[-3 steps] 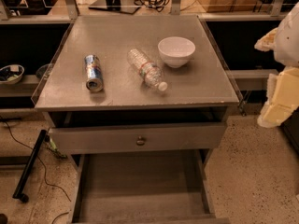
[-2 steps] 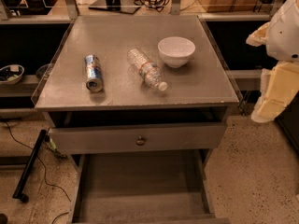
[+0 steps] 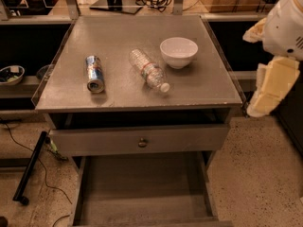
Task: Place redbull can into middle drawer
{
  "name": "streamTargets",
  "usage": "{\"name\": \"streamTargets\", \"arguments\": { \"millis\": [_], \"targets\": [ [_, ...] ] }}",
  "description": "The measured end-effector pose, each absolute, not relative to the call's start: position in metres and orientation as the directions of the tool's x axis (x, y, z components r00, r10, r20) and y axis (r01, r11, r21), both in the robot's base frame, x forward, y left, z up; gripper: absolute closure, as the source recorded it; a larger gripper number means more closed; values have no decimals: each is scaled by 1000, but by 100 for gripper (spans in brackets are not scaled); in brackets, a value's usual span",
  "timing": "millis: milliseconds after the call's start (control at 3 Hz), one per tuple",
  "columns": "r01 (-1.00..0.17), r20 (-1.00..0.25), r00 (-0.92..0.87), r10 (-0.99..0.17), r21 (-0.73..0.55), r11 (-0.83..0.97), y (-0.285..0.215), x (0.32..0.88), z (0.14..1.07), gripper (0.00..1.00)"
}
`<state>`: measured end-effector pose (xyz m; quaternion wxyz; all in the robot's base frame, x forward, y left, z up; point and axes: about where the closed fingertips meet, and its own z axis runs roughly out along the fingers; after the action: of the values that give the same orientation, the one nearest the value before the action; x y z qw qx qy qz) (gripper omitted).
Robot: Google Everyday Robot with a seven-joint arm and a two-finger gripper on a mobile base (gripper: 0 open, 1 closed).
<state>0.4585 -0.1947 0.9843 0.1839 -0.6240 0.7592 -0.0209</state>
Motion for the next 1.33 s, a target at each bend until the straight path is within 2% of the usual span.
{"name": "streamTargets", "arguments": {
  "millis": [333, 1000, 1333],
  "targets": [
    [-954, -310, -52, -949, -265, 139, -151, 488, 987, 0],
    [-965, -356, 87, -930, -260, 10, -97, 520, 982, 0],
    [-964, -358, 93, -929, -267, 7, -95, 524, 982, 0]
  ]
}}
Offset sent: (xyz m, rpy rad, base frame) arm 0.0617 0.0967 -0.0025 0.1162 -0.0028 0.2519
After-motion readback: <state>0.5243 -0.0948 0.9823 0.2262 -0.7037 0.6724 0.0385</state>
